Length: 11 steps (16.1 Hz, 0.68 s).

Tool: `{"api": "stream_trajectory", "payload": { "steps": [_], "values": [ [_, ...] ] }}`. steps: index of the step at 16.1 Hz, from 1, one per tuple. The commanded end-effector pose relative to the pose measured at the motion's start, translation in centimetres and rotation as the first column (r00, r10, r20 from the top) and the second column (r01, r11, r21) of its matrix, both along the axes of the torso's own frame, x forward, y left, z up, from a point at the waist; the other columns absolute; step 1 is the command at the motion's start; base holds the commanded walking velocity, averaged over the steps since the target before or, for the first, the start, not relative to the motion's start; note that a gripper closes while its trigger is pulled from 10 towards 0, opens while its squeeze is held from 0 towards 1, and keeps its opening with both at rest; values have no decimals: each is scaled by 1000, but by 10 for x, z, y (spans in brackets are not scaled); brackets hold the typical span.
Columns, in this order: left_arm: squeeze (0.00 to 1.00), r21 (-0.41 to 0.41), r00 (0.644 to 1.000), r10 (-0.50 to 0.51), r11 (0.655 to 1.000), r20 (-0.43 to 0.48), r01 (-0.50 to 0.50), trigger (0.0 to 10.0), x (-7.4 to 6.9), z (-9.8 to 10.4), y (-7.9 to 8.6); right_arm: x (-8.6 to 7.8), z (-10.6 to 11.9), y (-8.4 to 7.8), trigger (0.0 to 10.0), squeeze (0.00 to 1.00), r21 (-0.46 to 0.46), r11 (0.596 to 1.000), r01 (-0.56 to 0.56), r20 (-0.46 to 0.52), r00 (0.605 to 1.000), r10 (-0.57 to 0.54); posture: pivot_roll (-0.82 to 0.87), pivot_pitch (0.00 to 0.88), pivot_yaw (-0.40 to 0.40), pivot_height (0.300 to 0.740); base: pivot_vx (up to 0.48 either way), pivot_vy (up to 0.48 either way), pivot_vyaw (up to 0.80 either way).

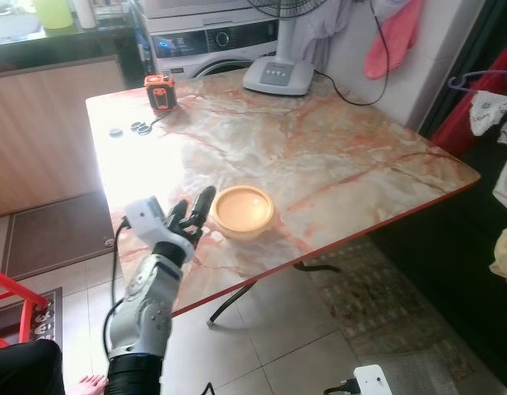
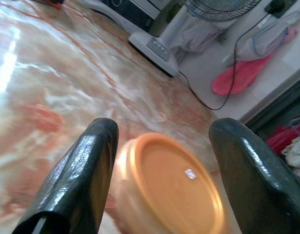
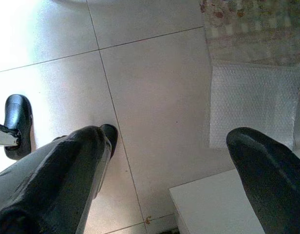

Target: Restocking fridge

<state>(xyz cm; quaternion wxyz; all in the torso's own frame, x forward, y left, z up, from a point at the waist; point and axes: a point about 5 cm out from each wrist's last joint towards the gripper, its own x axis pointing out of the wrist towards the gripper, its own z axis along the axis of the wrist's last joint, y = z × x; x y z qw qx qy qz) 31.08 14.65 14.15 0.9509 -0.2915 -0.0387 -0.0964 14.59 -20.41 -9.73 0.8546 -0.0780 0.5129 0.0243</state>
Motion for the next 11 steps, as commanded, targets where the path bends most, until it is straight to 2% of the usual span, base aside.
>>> {"api": "stream_trajectory", "payload": {
  "steps": [1,2,5,7,11],
  "values": [
    [0,61,1000,-15,998,24,14,10000,-1,6,-1,-5,-2,1,10000,0,5,1000,-1,-10,1000,1,-67,0,-19,740,0,0,0],
    [0,66,999,-27,997,28,25,10000,-1,7,-3,-4,-2,2,10000,0,8,1000,-17,-7,1000,17,-70,0,-16,740,0,0,0],
    [0,62,998,-41,997,39,39,10000,1,11,-9,-4,-2,2,10000,0,-15,998,-59,-21,998,58,-72,0,-15,740,0,0,800],
    [0,94,997,-63,994,41,59,10000,1,11,-14,-4,-2,2,10000,0,1,1000,-23,-13,1000,23,-72,0,-17,740,0,0,0],
    [0,102,998,-54,994,39,50,10000,-1,10,-12,-3,-1,2,10000,0,3,1000,-15,-12,1000,15,-72,0,-17,740,249,0,0]
  ]
}}
